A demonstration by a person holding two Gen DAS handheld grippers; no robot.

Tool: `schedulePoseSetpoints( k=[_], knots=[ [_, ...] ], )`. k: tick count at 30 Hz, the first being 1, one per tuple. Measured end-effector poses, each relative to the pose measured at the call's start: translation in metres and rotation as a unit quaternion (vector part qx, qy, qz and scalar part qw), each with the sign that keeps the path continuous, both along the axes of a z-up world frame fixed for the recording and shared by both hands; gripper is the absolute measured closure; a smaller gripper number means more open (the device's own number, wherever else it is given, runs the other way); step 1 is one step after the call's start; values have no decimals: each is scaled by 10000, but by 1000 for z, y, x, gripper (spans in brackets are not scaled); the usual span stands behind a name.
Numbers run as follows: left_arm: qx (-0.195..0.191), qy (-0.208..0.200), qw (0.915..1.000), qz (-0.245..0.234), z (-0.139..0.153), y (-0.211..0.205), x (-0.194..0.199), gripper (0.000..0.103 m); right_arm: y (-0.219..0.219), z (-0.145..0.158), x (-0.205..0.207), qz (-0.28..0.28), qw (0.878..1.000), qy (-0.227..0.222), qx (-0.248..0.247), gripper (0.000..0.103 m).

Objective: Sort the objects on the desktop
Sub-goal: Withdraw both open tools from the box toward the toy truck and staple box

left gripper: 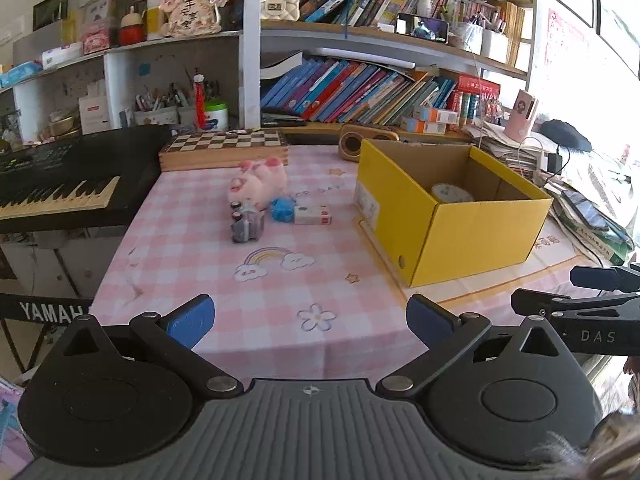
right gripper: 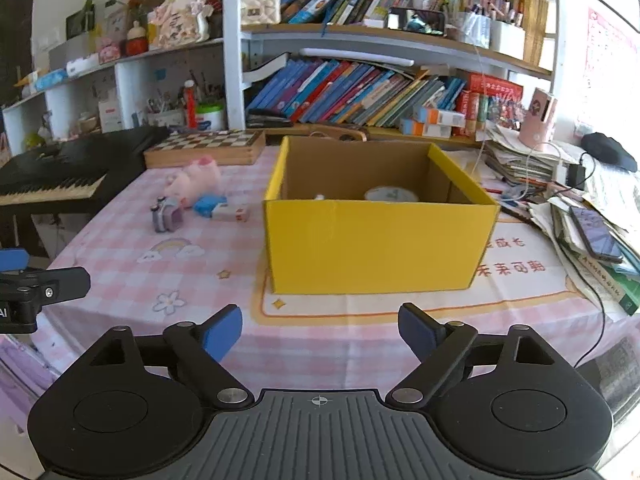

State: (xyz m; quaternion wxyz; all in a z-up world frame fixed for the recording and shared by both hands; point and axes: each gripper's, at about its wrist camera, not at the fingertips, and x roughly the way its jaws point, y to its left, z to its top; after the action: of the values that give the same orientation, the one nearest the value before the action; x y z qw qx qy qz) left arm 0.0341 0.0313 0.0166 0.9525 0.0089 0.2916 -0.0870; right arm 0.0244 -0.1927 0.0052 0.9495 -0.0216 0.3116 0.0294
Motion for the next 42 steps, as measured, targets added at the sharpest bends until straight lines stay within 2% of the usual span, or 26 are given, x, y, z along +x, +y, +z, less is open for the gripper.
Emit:
schedulePoseSetpoints(
  k=[2,11,21,34,42],
  knots=[
    [3,11,10000,50,-1,7,-2,0,9,-2,-1,93,9999,40,-28,8],
    [-38,37,9993,364,-3,40,-9,0,51,-5,0,672,9976,132,-99,7],
    [-60,72,9989,459,-2,57,-2,0,72,0,10,843,9963,110,-99,7],
    [6,-12,9976,688,-5,63,51,0,89,-4,67,587,9981,-57,153,7],
    [-2,51,9967,805,-18,73,95,0,101,-3,115,504,9977,-94,441,8]
  ],
)
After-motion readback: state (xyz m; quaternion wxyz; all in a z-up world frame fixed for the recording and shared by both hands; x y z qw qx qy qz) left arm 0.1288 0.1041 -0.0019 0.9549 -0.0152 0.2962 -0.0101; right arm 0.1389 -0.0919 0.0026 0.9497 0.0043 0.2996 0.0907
